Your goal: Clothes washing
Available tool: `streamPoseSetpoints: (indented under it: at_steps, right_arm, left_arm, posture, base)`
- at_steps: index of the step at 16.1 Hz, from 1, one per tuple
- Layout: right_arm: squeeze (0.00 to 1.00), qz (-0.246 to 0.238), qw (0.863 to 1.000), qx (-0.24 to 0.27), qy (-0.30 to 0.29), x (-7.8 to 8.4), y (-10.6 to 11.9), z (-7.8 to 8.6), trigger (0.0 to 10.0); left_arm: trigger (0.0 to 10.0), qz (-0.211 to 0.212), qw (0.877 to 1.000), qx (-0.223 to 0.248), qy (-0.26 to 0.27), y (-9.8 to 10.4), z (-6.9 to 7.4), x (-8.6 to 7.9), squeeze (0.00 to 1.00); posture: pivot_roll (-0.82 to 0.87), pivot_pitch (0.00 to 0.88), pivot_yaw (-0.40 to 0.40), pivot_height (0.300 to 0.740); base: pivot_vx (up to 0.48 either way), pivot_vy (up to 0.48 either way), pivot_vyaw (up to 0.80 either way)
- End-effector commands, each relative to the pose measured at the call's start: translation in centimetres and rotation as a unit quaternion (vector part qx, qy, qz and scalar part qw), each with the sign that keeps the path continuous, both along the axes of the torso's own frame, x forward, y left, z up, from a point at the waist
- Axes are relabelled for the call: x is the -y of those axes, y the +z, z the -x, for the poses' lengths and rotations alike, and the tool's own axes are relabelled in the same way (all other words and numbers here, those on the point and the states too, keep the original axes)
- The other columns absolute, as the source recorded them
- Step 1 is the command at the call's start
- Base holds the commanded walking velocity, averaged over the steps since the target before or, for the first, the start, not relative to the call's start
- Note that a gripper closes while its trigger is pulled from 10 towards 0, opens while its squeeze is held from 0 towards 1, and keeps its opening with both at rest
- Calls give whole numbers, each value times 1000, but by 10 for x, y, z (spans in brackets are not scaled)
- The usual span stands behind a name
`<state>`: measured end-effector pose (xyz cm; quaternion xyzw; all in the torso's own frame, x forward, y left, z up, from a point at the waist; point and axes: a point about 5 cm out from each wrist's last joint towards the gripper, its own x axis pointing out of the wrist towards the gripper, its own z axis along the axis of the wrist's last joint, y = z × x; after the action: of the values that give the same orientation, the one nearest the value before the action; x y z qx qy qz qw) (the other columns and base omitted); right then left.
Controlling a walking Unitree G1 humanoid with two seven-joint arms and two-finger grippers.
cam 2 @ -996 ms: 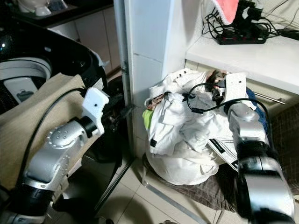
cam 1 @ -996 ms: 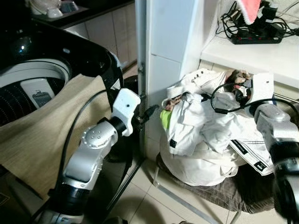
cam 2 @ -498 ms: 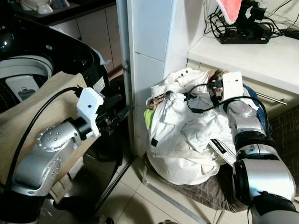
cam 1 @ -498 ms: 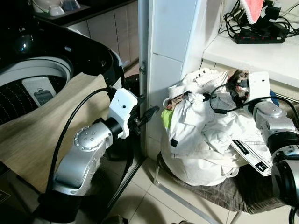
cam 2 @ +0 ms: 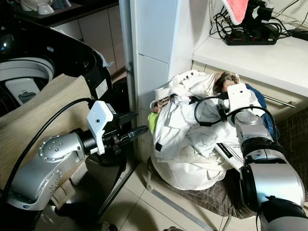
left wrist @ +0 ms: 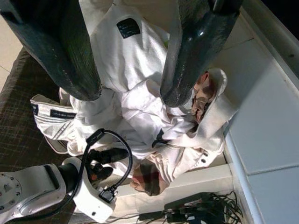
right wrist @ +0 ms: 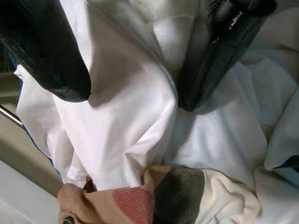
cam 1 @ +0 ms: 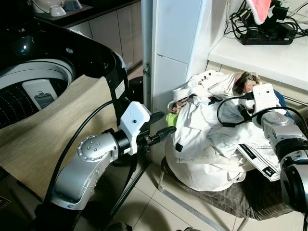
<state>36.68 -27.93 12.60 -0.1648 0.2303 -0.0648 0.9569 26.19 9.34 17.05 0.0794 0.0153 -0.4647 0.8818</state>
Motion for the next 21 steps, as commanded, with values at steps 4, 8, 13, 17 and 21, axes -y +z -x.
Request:
streamPoseSetpoints:
  at_steps: [4,8,13,17,21]
  right_arm:
    - [0,1,1000,-8,-11,6,-1,3,0]
    - [0,-12,999,-30,-13,5,-6,4,0]
    - [0,-26,999,-34,-22,7,-6,6,0]
    - [0,-36,999,-30,-24,7,-6,6,0]
    - [0,-56,998,-23,-22,6,-6,5,0]
  left_arm:
    - [10000,-9,1000,1,3,1,0,0,0]
    - [10000,-8,1000,0,2,1,-2,2,0]
    - [10000,-1,1000,-2,4,1,-3,4,0]
    - [10000,4,1000,-2,2,0,-5,6,0]
    - [10000,10,1000,8,14,3,-13,7,0]
  posture:
    - [-16,24,-1,740]
    - [-23,17,-3,740]
    - [-38,4,-7,740]
    - [-48,0,2,740]
    - [-55,0,-1,740]
  base:
    - [0,0,0]
    - [0,0,0]
    - [0,0,0]
    - [0,0,0]
    - [0,0,0]
